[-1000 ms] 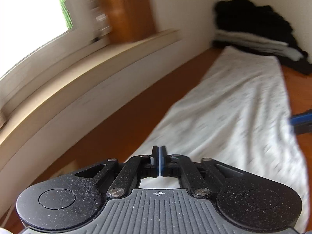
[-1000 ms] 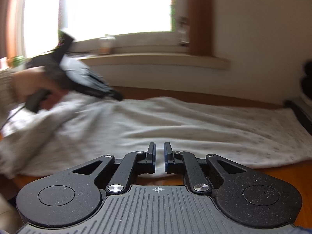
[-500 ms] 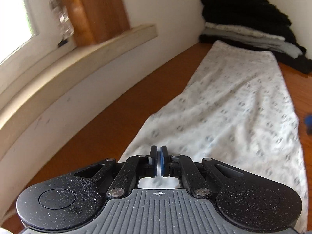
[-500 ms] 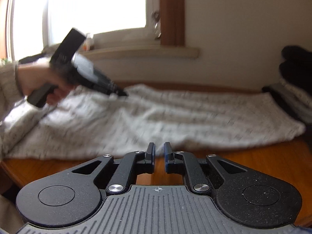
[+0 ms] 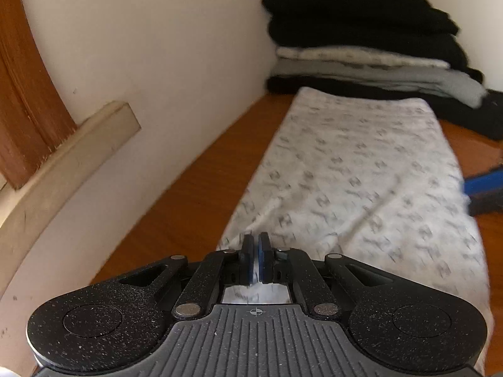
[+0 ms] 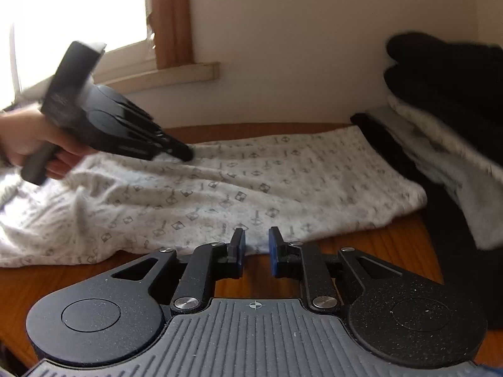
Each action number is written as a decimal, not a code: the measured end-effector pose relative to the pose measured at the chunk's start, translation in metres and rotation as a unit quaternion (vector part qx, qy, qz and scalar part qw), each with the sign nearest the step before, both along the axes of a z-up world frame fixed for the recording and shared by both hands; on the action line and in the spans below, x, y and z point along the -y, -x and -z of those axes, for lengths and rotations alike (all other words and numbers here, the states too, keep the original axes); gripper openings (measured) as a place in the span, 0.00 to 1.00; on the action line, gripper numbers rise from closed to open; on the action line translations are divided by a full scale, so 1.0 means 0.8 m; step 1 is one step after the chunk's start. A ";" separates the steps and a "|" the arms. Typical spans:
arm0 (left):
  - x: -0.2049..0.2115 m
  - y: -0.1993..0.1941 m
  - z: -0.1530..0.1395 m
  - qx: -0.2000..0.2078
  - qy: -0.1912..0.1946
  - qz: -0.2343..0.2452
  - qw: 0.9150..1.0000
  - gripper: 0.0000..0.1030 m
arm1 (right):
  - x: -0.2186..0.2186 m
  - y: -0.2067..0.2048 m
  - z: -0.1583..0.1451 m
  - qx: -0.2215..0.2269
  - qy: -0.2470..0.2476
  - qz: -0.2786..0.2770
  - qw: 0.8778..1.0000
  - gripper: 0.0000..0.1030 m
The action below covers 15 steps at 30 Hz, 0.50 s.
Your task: Fold clothes
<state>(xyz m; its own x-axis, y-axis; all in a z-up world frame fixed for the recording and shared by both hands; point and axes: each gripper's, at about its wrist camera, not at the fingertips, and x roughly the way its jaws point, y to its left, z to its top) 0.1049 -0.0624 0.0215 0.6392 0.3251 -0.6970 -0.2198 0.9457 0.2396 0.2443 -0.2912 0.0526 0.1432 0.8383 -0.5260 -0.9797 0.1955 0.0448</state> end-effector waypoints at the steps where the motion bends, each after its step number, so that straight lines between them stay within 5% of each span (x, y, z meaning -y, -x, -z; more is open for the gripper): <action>1: -0.003 -0.005 0.000 -0.001 0.000 -0.007 1.000 0.03 | 0.001 -0.003 -0.002 0.002 -0.002 0.004 1.000 0.17; 9: 0.002 -0.033 -0.006 0.000 0.014 0.008 1.000 0.03 | -0.001 -0.031 -0.021 0.010 -0.024 0.039 0.999 0.20; 15: 0.001 -0.071 0.006 0.002 0.001 0.032 0.999 0.03 | -0.051 -0.064 -0.010 0.017 0.035 0.052 0.998 0.20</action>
